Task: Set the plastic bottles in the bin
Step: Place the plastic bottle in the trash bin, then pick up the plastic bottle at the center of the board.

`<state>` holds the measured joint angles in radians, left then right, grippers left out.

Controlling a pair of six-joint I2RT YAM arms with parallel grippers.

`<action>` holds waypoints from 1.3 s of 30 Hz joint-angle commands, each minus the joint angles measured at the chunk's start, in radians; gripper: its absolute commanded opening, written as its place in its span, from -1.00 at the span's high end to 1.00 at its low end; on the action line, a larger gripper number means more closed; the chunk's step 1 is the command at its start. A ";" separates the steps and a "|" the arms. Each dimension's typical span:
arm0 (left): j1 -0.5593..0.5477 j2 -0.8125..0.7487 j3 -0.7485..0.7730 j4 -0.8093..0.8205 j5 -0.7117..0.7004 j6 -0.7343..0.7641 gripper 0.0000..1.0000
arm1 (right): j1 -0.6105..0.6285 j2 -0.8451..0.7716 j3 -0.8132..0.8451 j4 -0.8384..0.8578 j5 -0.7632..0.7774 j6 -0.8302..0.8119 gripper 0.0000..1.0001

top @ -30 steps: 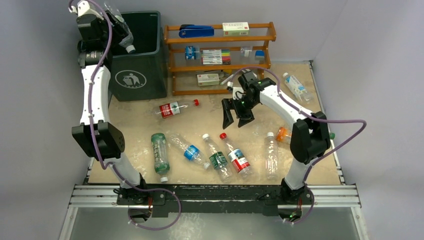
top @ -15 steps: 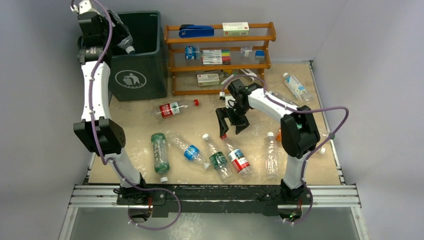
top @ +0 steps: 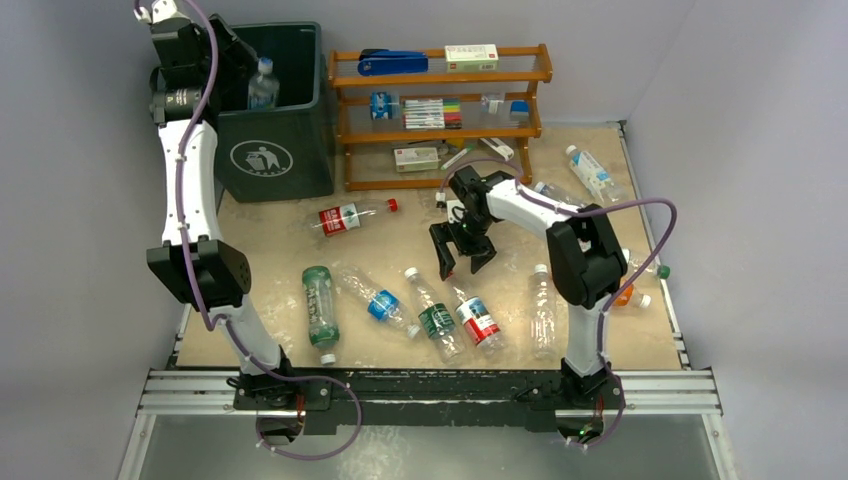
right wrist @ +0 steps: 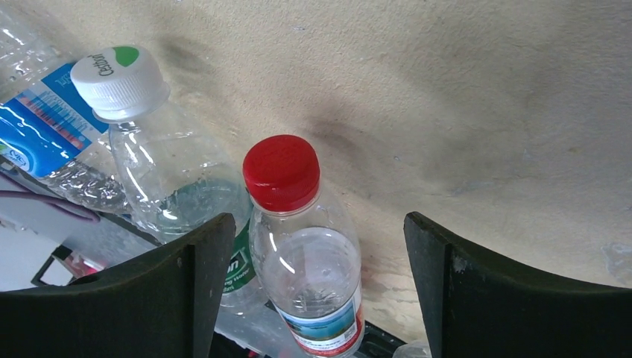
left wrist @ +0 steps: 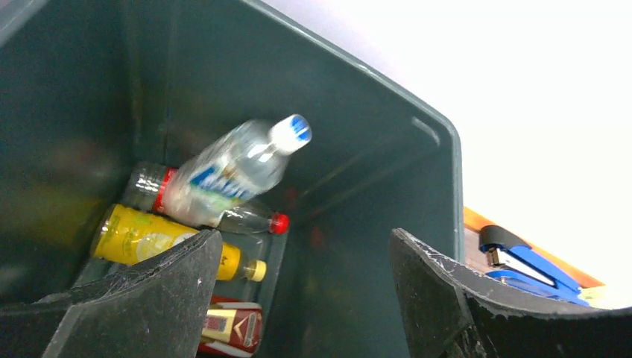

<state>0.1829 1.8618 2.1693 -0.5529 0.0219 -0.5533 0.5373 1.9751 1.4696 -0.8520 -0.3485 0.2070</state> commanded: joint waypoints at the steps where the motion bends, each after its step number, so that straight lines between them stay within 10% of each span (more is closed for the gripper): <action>1: 0.002 -0.026 0.053 0.018 0.033 -0.067 -0.64 | 0.023 0.004 0.028 -0.001 0.013 -0.023 -0.70; 20: -0.199 -0.183 -0.098 -0.048 0.147 -0.191 -0.70 | 0.046 0.083 0.079 0.020 0.040 -0.032 -0.41; 39: -0.273 -0.306 -0.325 0.055 0.363 -0.275 -0.66 | 0.046 0.077 0.208 -0.048 0.037 -0.025 0.42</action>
<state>-0.0654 1.5883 1.8565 -0.5865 0.3183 -0.7952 0.5777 2.0823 1.6161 -0.8474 -0.3111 0.1871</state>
